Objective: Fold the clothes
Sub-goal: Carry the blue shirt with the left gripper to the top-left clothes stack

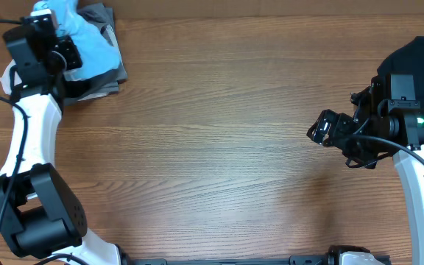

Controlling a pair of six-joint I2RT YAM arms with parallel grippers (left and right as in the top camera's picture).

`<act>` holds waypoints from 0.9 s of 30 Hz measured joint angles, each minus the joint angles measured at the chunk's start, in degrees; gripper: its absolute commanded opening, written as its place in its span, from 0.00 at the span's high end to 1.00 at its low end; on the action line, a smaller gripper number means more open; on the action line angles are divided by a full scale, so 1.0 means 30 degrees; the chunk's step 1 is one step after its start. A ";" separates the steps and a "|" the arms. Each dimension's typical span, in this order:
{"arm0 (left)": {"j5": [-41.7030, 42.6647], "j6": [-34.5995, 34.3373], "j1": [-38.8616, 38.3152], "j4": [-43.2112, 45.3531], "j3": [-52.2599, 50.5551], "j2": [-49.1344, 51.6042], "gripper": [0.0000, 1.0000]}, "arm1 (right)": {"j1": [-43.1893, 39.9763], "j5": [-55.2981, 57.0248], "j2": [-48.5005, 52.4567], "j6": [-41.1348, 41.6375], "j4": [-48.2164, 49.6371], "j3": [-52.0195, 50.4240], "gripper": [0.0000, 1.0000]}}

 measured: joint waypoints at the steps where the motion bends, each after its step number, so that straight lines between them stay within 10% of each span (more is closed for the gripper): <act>1: 0.0000 0.0000 0.0131 -0.0058 0.0000 0.0000 0.96 | 0.0000 0.0000 0.0000 0.0000 0.0007 0.0000 0.00; 20: -0.2951 -0.0124 0.1209 0.0714 0.0262 0.4597 0.78 | 0.0000 0.0066 0.0000 -0.0007 -0.1355 0.0000 0.00; 22: -0.2987 -0.0233 0.1515 0.0699 0.0277 0.4605 0.55 | 0.0000 0.0058 0.0000 -0.0007 -0.1348 0.0000 0.00; 24: -0.3118 -0.0321 0.1872 0.0699 0.0291 0.4612 0.01 | 0.0000 0.0058 0.0000 -0.0007 -0.1362 0.0000 0.00; 27: -0.3468 -0.0401 0.2477 0.0597 0.0350 0.4605 0.00 | 0.0000 0.0066 0.0000 0.0000 -0.1486 0.0000 0.00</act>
